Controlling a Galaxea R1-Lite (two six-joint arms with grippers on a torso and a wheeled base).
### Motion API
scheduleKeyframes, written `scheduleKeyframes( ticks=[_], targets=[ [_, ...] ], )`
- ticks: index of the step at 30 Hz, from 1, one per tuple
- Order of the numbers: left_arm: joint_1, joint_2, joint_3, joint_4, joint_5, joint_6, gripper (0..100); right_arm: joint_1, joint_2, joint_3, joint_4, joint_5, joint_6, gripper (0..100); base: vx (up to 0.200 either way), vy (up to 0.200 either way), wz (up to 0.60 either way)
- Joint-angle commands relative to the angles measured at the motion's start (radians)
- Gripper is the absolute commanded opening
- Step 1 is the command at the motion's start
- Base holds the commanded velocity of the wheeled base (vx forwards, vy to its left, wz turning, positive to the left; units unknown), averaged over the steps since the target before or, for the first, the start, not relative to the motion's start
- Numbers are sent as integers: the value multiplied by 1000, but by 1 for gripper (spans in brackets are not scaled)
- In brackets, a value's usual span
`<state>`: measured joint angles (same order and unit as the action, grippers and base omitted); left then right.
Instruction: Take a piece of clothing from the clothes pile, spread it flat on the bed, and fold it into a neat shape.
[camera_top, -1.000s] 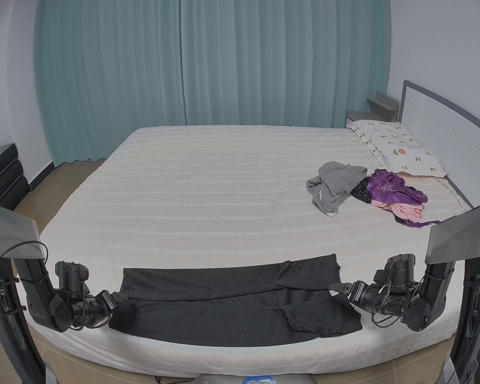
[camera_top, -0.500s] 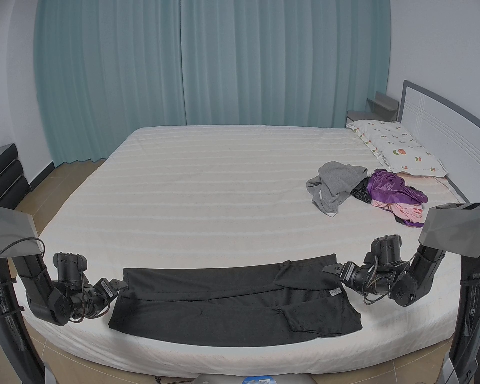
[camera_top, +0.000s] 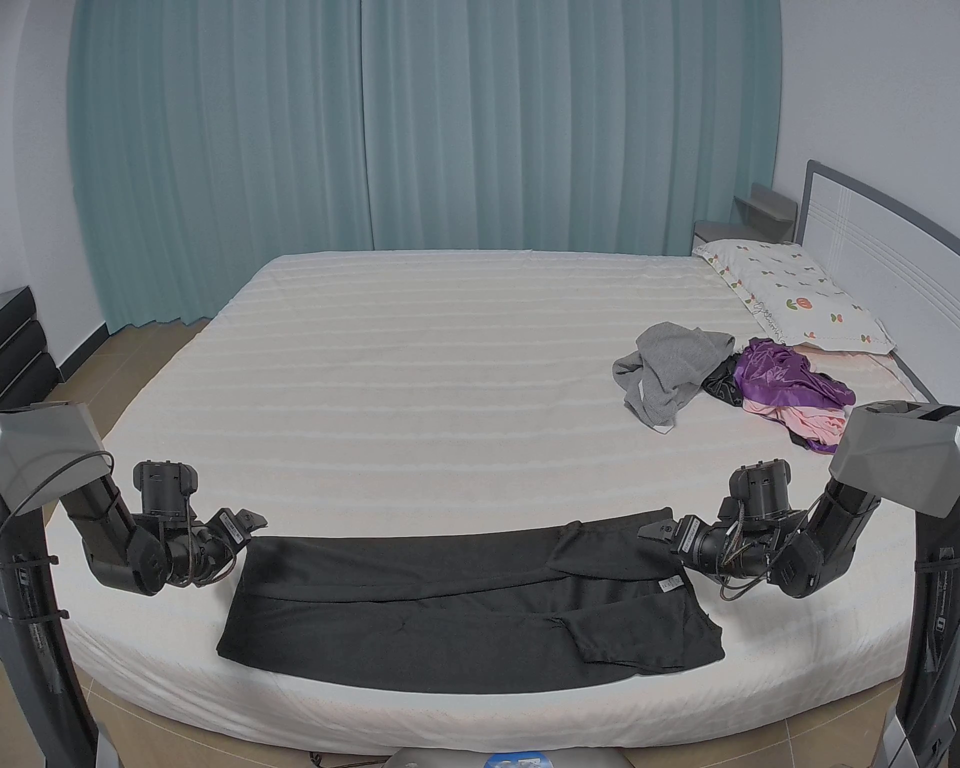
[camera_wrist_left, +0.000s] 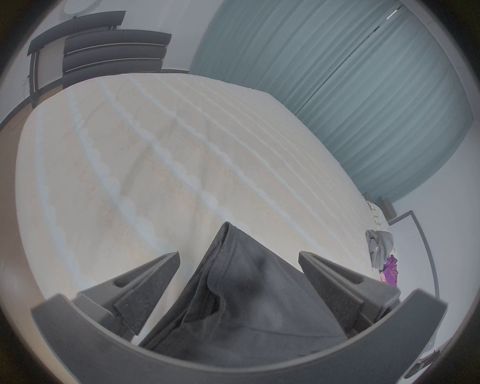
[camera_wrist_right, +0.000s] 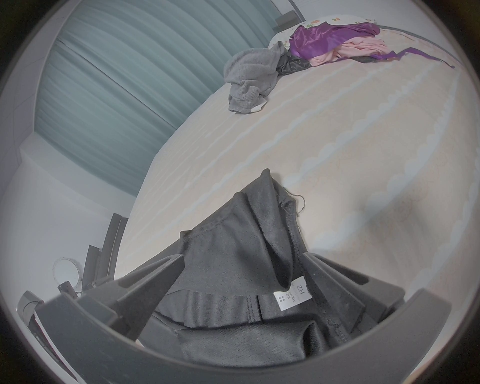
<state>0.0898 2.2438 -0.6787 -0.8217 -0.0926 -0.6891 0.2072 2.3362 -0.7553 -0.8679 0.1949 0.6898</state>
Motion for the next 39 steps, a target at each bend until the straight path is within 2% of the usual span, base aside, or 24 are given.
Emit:
scheduleKeyframes(
  ticks=[1,15,22,23,39],
  targets=[
    [-12,77,-68,26,5,5,100,-3,-5,24,-3,1,20,100,0,0,0],
    [-33,14,34,41,20,39,100,3,-28,73,-6,0,31,100,0,0,0],
    [-71,17,33,36,68,39,100,12,-31,100,-26,-2,31,100,0,0,0],
    [-74,17,34,38,68,40,0,14,-31,102,-30,-2,31,100,0,0,0],
    [-76,-38,67,42,120,83,0,21,-97,134,-31,-3,36,100,0,0,0]
  ],
)
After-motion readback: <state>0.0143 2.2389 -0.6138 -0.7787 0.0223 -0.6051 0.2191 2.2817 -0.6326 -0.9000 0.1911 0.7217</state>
